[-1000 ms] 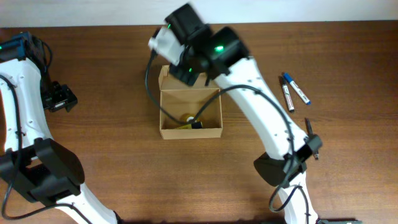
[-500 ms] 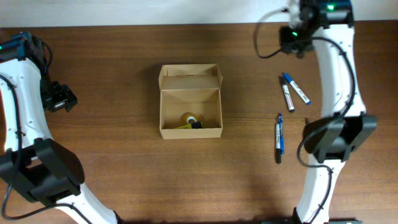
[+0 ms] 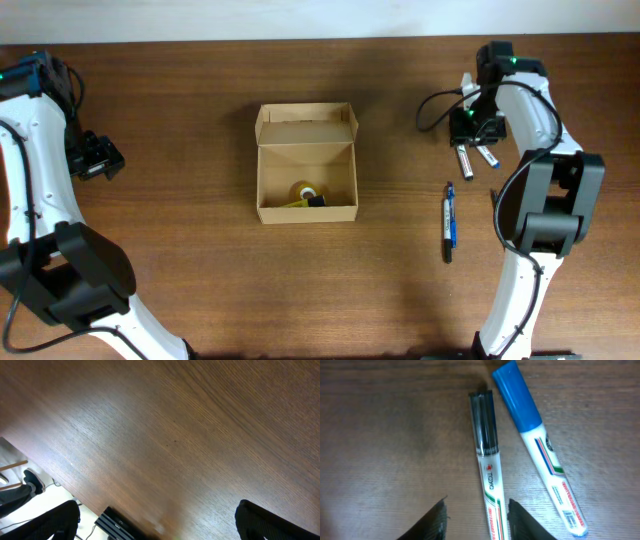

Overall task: Pack container
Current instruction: 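Grasp the black-capped marker with the right gripper, then lower the black-capped marker into the box and release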

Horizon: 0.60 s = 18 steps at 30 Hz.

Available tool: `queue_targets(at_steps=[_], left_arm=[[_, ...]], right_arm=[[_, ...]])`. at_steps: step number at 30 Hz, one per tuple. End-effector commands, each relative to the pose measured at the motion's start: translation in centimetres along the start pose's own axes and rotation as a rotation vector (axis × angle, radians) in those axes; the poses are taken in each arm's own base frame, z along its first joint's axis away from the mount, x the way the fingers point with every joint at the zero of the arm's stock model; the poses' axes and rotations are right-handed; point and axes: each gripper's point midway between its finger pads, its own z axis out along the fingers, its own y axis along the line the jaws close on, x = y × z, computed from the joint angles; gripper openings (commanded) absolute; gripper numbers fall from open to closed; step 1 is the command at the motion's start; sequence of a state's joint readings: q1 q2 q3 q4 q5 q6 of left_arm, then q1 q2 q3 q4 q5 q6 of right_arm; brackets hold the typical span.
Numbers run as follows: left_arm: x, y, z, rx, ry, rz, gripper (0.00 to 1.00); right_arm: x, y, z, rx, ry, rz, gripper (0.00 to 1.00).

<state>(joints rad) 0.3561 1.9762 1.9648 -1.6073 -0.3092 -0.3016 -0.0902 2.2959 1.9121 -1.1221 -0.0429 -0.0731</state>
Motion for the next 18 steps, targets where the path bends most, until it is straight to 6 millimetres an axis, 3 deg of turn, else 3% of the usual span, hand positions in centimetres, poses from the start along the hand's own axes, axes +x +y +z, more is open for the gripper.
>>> queue_targets(at_steps=[1, 8, 10, 13, 16, 18], left_arm=[[0.0, 0.1, 0.4, 0.000, 0.012, 0.008, 1.00], [0.0, 0.1, 0.4, 0.001, 0.012, 0.008, 1.00], [0.0, 0.1, 0.4, 0.001, 0.012, 0.008, 1.00], [0.0, 0.1, 0.4, 0.001, 0.012, 0.008, 1.00], [0.0, 0.1, 0.4, 0.000, 0.012, 0.008, 1.00], [0.0, 0.1, 0.4, 0.000, 0.012, 0.008, 1.00]], right_arm=[[0.7, -0.2, 1.6, 0.016, 0.014, -0.003, 0.44], [1.9, -0.2, 4.1, 0.014, 0.030, -0.002, 0.43], [2.3, -0.2, 4.6, 0.014, 0.038, -0.002, 0.34], [2.7, -0.2, 4.9, 0.012, 0.050, -0.002, 0.04], [2.6, 0.6, 4.7, -0.022, 0.046, -0.004, 0.04], [2.0, 2.1, 3.4, -0.101, 0.038, -0.008, 0.04]])
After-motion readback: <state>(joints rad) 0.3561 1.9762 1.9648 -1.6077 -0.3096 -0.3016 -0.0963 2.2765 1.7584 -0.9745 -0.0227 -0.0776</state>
